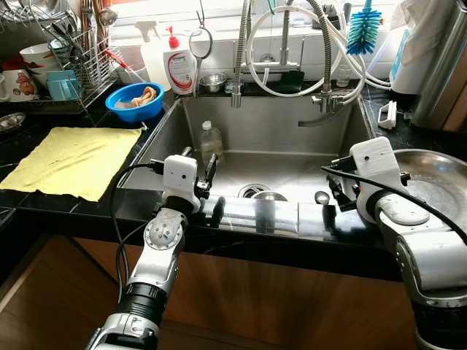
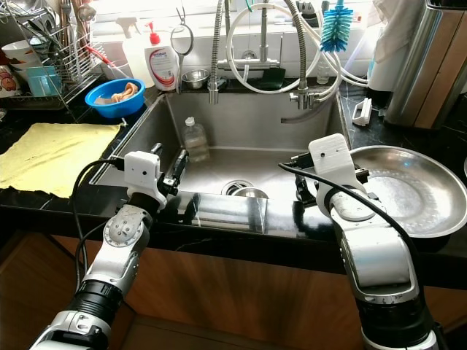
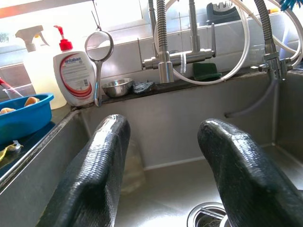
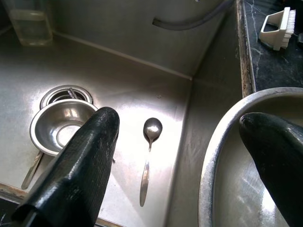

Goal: Kitchen organization

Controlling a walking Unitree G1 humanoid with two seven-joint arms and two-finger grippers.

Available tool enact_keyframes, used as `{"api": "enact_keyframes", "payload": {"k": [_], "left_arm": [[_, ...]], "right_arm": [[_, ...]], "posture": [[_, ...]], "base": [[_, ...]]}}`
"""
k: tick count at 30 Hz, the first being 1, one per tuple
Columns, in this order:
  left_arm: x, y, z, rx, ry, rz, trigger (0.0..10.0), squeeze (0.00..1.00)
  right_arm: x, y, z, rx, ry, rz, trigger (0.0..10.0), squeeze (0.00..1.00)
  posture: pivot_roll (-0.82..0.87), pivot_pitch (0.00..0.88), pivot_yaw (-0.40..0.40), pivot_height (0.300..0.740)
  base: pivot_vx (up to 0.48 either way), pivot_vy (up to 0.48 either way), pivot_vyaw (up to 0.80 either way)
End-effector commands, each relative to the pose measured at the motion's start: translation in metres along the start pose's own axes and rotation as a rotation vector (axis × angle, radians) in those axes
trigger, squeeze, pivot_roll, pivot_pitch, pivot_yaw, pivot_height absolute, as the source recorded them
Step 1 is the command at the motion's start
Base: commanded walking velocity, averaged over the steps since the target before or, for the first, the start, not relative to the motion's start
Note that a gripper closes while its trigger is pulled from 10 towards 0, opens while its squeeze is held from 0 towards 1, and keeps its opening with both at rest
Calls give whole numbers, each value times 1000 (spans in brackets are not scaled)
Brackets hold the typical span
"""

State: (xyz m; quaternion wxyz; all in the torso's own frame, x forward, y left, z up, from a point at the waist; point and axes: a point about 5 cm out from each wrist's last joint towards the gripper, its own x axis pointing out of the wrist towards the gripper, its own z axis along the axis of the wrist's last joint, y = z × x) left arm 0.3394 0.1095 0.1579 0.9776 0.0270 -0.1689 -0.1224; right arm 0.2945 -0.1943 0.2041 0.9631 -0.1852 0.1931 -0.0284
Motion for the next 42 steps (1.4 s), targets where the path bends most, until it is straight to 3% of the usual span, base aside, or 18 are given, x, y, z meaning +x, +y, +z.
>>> {"api": "enact_keyframes", "payload": {"k": [1,8,12,22,29,33,42], "left_arm": [[1,4,0,-2,5,9,10000,0],[2,5,1,1,1,10,10000,0],[2,5,1,1,-2,14,10000,0],[3,5,2,1,-4,11,10000,0],[3,5,2,1,-7,10,10000,0],[3,5,2,2,-9,12,10000,0],[4,4,3,-2,-13,13,10000,0]], "right_arm": [[1,-1,-1,19,8,-9,10000,0],[2,-2,6,39,-47,-31,10000,0],[1,-6,17,72,-132,-68,10000,0],[1,-12,22,117,-181,-112,10000,0],[0,-10,33,178,-301,-113,10000,0],[-3,-9,43,229,-454,-121,10000,0],[-2,0,26,242,-552,-178,10000,0]], "posture": [[-309,0,115,740],[-310,0,116,740],[-306,0,117,740],[-309,0,120,740],[-310,0,120,740],[-311,0,121,740],[-318,0,124,740]], "base": [[0,0,0],[0,0,0],[0,0,0],[0,0,0],[0,0,0],[0,0,0],[0,0,0]]}}
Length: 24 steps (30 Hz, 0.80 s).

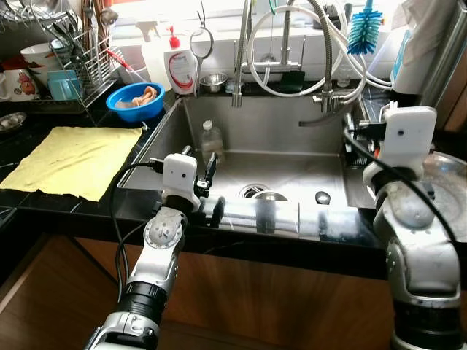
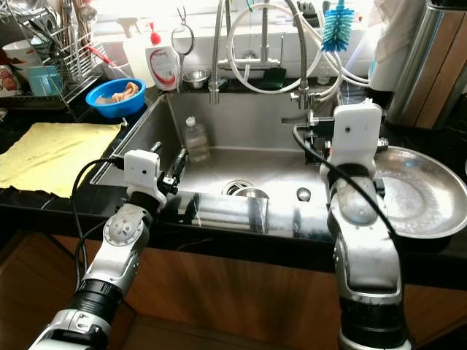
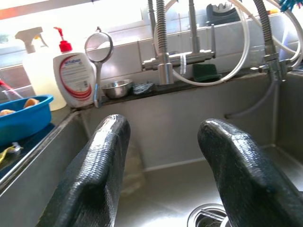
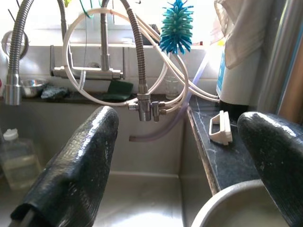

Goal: Kitchen organization

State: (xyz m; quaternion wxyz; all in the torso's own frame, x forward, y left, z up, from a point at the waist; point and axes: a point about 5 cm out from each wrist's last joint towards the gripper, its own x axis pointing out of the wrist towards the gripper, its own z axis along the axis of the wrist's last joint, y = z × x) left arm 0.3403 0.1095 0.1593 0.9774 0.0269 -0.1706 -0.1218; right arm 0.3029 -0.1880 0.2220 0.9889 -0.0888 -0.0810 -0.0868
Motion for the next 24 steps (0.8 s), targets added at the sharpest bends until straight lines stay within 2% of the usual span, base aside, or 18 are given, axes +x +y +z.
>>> {"api": "enact_keyframes", "payload": {"k": [1,11,17,18,21,24], "left_arm": [[2,3,2,-3,-11,13,10000,0],[3,0,6,-20,-52,42,10000,0],[2,1,6,-20,-56,44,10000,0],[2,2,6,-17,-60,48,10000,0],[1,4,6,-12,-63,54,10000,0],[1,6,7,-7,-67,57,10000,0]], "right_arm": [[-1,5,3,4,-75,10,10000,0],[-13,25,0,-32,-258,81,10000,0],[-17,25,-4,-31,-261,81,10000,0],[-21,26,-11,-23,-258,82,10000,0],[-30,34,-25,-25,-235,120,10000,0],[-29,36,-23,-18,-250,119,10000,0]], "posture": [[-315,0,124,740],[-312,0,129,740],[-312,0,132,740],[-315,0,137,740],[-311,0,142,740],[-314,0,147,740]], "base": [[0,0,0],[0,0,0],[0,0,0],[0,0,0],[0,0,0],[0,0,0]]}}
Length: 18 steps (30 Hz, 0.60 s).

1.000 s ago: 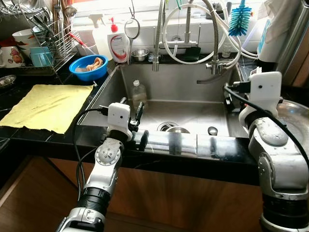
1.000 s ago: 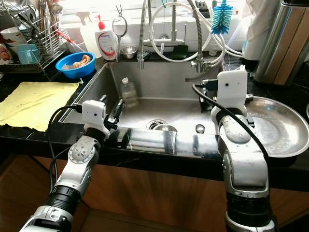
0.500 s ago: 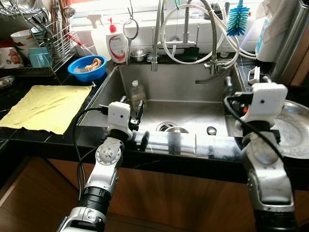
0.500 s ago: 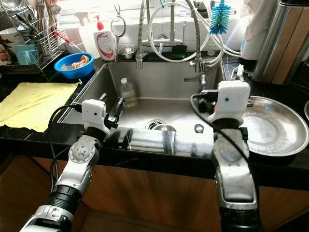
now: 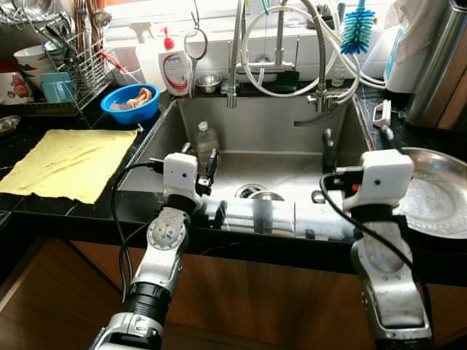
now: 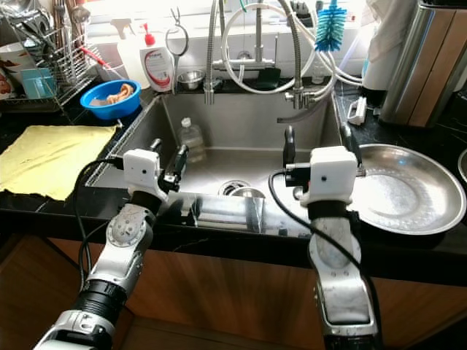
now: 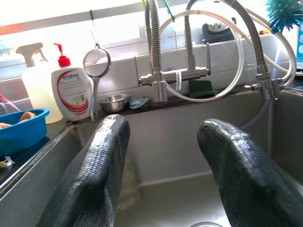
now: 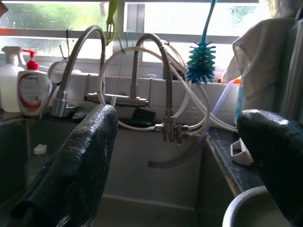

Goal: Kitchen organization

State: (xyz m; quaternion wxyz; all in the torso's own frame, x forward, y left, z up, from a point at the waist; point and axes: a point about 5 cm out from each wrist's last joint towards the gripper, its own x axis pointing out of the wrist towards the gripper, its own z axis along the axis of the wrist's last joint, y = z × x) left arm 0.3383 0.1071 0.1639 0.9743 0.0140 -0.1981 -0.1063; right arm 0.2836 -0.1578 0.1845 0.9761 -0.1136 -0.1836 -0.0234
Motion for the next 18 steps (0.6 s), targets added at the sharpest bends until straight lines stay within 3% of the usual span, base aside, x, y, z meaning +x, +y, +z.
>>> {"api": "enact_keyframes", "payload": {"k": [1,11,18], "left_arm": [[1,8,2,6,-10,22,10000,0],[3,4,2,-17,-10,7,10000,0],[3,5,1,-18,-4,4,10000,0]], "right_arm": [[2,4,5,4,-29,9,10000,0],[11,10,8,3,-51,15,10000,0],[13,15,11,17,-62,17,10000,0]], "posture": [[-314,0,147,740],[-319,0,158,740],[-321,0,162,740]], "base": [[0,0,0],[0,0,0],[0,283,0]]}}
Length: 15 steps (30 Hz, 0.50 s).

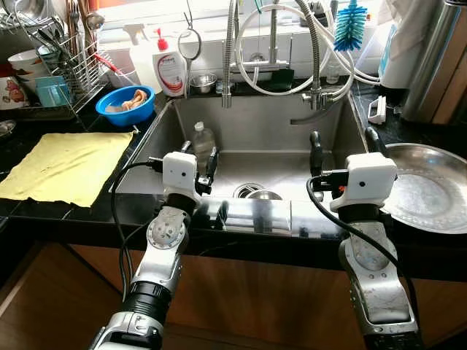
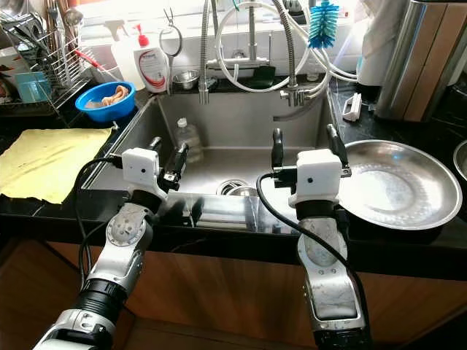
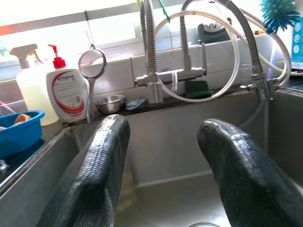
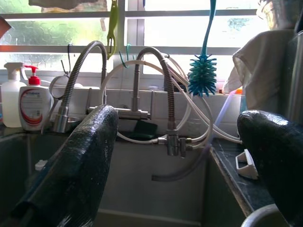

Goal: Kitchen organization

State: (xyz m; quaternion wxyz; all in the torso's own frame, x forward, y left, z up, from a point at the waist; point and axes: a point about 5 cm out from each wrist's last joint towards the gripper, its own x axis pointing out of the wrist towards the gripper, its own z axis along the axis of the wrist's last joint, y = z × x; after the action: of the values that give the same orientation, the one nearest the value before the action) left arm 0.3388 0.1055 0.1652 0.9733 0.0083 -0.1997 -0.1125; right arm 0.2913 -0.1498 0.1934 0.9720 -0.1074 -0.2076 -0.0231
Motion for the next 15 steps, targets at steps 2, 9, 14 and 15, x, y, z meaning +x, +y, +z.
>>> {"api": "enact_keyframes", "payload": {"k": [2,9,14,15], "left_arm": [[2,6,0,-3,1,12,10000,0],[3,7,0,1,3,3,10000,0],[4,7,1,12,-4,4,10000,0],[5,7,1,14,-5,6,10000,0]], "right_arm": [[3,8,3,-12,-12,24,10000,0],[9,-3,0,-11,15,-18,10000,0],[10,-2,0,-14,13,-21,10000,0],[10,-2,-1,-7,20,-22,10000,0]], "posture": [[-316,0,160,740],[-318,0,162,740],[-314,0,158,740],[-314,0,156,740]], "base": [[0,326,0],[0,324,-391],[0,129,-668],[0,0,-656]]}}
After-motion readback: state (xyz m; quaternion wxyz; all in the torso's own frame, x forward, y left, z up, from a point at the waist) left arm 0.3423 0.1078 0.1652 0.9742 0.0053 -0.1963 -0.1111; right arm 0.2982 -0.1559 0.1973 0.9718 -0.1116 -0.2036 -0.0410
